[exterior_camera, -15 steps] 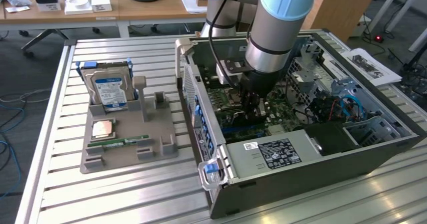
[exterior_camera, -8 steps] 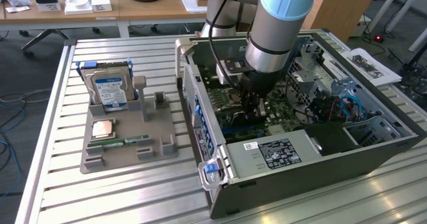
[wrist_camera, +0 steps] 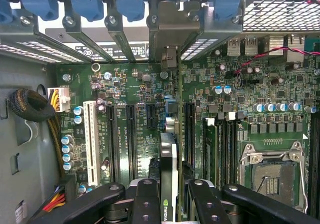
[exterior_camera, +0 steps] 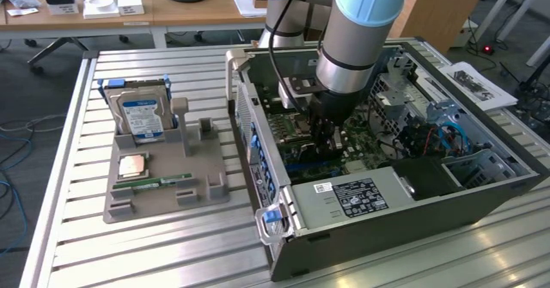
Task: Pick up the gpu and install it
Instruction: 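Insert the gpu into the slot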
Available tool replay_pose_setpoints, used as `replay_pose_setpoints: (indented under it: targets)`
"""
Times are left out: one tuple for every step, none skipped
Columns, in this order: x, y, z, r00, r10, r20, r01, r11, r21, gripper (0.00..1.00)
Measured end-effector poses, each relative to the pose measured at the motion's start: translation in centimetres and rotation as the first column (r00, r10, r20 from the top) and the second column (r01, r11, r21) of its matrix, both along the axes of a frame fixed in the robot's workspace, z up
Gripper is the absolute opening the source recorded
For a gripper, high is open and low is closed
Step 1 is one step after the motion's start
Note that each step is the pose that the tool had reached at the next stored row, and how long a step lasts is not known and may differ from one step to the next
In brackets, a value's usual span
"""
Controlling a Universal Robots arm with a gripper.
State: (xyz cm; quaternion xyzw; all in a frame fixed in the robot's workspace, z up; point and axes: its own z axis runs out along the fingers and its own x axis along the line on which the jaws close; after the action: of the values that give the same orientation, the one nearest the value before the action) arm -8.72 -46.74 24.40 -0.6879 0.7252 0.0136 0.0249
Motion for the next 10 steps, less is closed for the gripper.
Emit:
replay_pose_setpoints:
  targets:
    - [0.0, 0.0, 0.0, 1.0, 0.0, 0.0, 0.0, 1.0, 0.0, 0.27]
    - [0.0, 0.0, 0.0, 1.0, 0.0, 0.0, 0.0, 1.0, 0.0, 0.27]
    - [0.0, 0.0, 0.0, 1.0, 0.0, 0.0, 0.0, 1.0, 0.0, 0.27]
    - [0.0, 0.0, 0.0, 1.0, 0.0, 0.0001, 0.0, 1.0, 0.0, 0.27]
    - [0.0, 0.0, 0.0, 1.0, 0.0, 0.0, 0.0, 1.0, 0.0, 0.27]
    - [0.0, 0.0, 0.0, 1.0, 0.0, 0.0, 0.0, 1.0, 0.0, 0.27]
    - [0.0, 0.0, 0.0, 1.0, 0.0, 0.0, 0.0, 1.0, 0.0001, 0.27]
    - [0.0, 0.0, 0.0, 1.0, 0.0, 0.0, 0.0, 1.0, 0.0, 0.27]
    - [0.0, 0.0, 0.0, 1.0, 0.0, 0.0, 0.0, 1.0, 0.0, 0.27]
    - [0.0, 0.0, 0.0, 1.0, 0.0, 0.0, 0.0, 1.0, 0.0001, 0.27]
